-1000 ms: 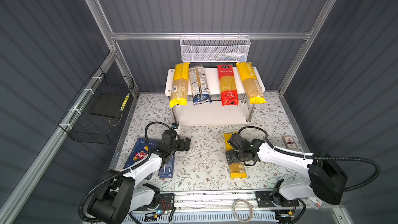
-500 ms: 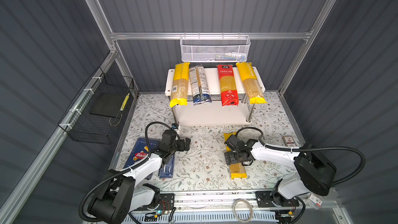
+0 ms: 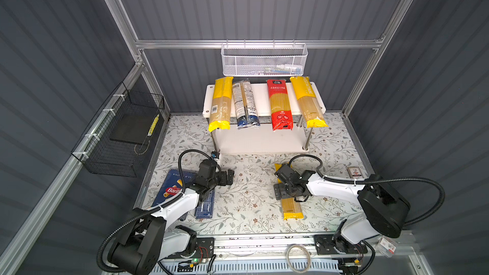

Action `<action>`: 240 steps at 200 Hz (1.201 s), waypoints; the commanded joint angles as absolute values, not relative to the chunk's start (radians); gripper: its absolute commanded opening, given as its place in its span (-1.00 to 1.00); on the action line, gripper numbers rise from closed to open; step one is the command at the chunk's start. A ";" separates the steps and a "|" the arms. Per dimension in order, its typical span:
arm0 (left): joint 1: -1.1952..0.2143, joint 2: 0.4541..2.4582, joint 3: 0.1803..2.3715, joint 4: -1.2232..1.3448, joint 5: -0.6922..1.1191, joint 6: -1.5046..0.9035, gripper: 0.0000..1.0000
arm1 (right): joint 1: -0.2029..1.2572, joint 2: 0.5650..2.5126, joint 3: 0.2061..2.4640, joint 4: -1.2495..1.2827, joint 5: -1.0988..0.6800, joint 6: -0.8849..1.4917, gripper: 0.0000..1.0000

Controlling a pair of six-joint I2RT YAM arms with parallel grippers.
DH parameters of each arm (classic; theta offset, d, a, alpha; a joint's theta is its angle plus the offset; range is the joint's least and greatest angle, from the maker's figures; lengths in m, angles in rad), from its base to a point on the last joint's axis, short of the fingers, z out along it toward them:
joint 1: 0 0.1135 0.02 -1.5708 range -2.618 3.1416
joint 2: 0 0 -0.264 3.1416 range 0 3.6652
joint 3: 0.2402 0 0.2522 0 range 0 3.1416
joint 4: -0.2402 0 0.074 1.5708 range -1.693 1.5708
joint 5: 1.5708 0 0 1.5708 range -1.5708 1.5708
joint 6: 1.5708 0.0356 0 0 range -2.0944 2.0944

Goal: Arrange pasta packages on shelves
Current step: Pick up the pasta bag from the center of the table.

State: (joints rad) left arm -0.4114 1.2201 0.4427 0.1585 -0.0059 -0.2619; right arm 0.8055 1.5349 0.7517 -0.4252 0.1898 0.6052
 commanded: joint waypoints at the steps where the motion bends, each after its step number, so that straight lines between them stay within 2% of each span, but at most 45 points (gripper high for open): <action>1: -0.407 1.223 0.449 0.158 0.005 -0.249 1.00 | 0.801 1.563 0.696 -0.483 0.214 0.627 0.81; 53: -0.407 1.218 0.446 0.159 0.003 -0.249 1.00 | 0.801 1.561 0.693 -0.483 0.233 0.641 0.54; 69: -0.407 1.214 0.444 0.160 0.002 -0.249 1.00 | 0.801 1.564 0.690 -0.478 0.236 0.644 0.38; 80: -0.407 1.213 0.443 0.160 0.002 -0.249 1.00 | 0.801 1.558 0.690 -0.477 0.242 0.645 0.15; 89: -0.407 1.214 0.443 0.160 0.002 -0.248 1.00 | 0.801 1.548 0.689 -0.476 0.249 0.643 0.03; 113: -0.407 1.215 0.445 0.160 0.003 -0.249 1.00 | 0.801 1.497 0.688 -0.471 0.263 0.635 -0.04; 157: -0.407 1.214 0.443 0.160 0.000 -0.250 0.99 | 0.801 1.347 0.668 -0.445 0.285 0.632 -0.42; 216: -0.407 1.210 0.443 0.160 -0.001 -0.252 0.99 | 0.801 1.111 0.636 -0.411 0.327 0.625 -0.68; 240: -0.406 1.211 0.442 0.160 -0.002 -0.252 1.00 | 0.792 1.046 0.650 -0.432 0.344 0.607 -0.70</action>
